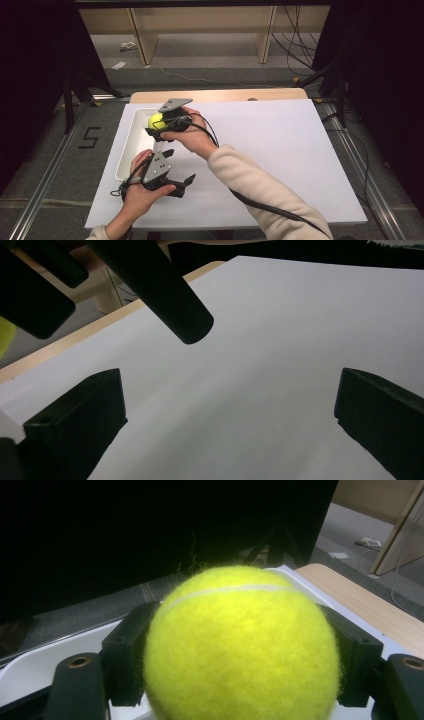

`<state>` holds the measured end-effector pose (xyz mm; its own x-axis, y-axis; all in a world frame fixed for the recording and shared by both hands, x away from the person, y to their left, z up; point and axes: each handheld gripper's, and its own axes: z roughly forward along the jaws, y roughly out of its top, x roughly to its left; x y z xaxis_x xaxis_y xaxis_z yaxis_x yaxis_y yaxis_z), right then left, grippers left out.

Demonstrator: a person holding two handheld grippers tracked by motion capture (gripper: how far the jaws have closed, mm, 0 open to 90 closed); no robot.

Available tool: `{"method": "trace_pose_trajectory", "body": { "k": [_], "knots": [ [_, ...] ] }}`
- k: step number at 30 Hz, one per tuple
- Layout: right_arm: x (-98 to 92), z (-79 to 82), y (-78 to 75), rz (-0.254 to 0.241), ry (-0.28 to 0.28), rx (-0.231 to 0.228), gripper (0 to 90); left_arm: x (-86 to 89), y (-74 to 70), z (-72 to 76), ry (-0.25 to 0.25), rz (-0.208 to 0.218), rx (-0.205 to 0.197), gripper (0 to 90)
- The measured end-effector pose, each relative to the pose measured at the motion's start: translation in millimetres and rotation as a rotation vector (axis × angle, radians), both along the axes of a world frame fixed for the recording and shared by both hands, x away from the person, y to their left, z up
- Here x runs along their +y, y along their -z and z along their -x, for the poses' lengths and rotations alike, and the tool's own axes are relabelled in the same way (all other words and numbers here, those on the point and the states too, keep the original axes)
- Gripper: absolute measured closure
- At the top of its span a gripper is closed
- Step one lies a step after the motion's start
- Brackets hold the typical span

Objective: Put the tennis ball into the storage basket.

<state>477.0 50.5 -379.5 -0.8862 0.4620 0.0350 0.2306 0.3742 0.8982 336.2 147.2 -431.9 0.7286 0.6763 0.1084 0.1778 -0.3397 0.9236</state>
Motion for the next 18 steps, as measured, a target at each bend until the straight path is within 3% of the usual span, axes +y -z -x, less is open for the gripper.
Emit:
{"method": "trace_pose_trajectory", "body": {
  "k": [18],
  "knots": [
    [4.6,-0.8,-2.3,-0.002,-0.003,-0.005,27.0,-0.1,-0.5,0.6,0.001,0.0,-0.001,0.0]
  ]
}}
